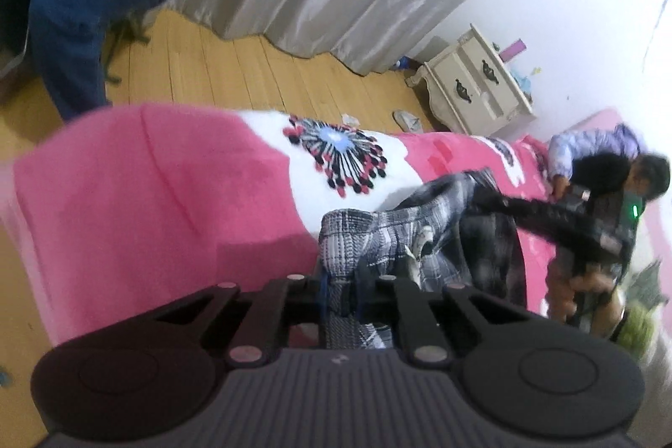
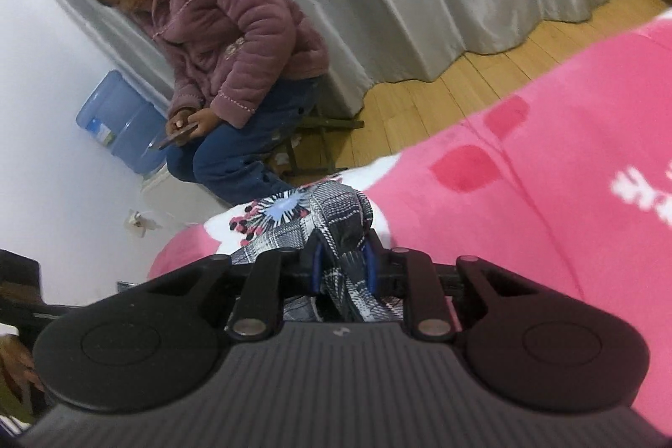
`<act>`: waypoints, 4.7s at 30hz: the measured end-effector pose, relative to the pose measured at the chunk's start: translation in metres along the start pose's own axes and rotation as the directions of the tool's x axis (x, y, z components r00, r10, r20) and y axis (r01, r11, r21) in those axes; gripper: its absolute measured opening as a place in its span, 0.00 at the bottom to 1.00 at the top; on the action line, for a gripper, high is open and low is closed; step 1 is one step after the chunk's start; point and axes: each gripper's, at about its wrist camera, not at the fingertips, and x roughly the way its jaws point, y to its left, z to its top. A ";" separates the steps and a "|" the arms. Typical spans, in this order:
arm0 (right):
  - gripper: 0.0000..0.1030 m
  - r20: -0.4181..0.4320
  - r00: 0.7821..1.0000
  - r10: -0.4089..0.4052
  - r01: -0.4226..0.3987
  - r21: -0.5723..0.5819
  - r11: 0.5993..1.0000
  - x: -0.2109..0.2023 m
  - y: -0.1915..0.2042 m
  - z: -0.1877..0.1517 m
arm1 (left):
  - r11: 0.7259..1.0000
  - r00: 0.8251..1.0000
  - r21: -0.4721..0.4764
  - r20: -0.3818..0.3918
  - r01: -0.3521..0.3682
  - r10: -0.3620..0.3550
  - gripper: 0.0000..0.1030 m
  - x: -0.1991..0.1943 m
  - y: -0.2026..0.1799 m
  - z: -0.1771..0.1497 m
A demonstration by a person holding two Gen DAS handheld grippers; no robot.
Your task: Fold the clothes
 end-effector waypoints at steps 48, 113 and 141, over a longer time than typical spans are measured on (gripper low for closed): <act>0.55 0.173 0.861 -0.478 0.422 0.283 0.861 -0.275 0.082 -0.210 | 0.991 0.984 0.129 -0.170 -0.029 0.051 0.51 -0.038 0.002 -0.034; 0.02 0.061 0.677 -0.734 0.101 0.979 0.174 -0.404 0.075 -0.610 | 0.526 0.781 0.680 -0.622 0.510 0.046 0.46 -0.025 -0.242 -0.370; 0.41 -0.073 0.614 -0.786 0.270 0.955 0.123 -0.338 0.105 -0.538 | 0.461 0.751 0.663 -0.660 0.590 -0.013 0.50 0.055 -0.305 -0.321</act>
